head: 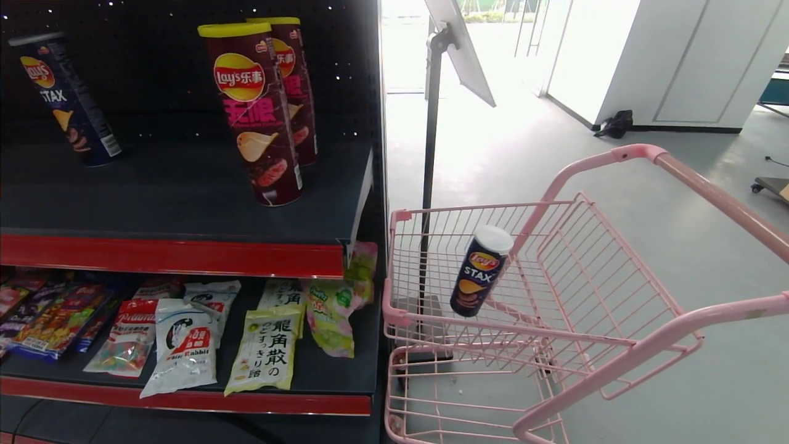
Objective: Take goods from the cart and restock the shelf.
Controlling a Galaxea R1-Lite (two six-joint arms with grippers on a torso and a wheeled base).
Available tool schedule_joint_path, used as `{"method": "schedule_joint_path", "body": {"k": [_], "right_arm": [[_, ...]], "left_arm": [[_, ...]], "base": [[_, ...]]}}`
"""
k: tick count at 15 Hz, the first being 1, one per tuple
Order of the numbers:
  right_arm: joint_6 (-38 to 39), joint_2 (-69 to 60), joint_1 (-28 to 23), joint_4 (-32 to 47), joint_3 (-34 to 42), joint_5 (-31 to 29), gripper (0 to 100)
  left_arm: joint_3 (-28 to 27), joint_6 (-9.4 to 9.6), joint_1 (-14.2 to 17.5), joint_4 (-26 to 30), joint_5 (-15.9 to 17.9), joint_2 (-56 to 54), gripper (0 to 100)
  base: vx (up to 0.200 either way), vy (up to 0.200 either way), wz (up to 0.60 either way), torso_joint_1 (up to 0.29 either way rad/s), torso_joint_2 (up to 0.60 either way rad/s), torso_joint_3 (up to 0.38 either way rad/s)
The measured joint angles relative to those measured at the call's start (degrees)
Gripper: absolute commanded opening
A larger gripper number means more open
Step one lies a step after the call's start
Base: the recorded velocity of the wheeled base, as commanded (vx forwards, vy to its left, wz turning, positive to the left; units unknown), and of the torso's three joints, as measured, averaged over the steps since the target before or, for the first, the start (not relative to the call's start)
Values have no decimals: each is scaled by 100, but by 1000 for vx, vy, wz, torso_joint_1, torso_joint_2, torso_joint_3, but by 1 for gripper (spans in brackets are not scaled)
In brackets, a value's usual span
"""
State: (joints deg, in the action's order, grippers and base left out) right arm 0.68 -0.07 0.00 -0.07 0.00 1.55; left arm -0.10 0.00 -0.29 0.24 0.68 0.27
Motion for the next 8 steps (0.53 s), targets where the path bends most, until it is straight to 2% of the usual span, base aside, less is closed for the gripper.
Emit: {"method": "schedule_joint_path", "body": {"k": [6,8], "right_arm": [[-108,2,7,0,0,59,100],[-174,69,27,-2,-234,351,100]], "left_arm": [[0,0,2,0,2,0,100],[0,0,5,0,2,0,100]], "base": [[0,0,0,-2,8,6],[0,0,0,0,0,0]]}}
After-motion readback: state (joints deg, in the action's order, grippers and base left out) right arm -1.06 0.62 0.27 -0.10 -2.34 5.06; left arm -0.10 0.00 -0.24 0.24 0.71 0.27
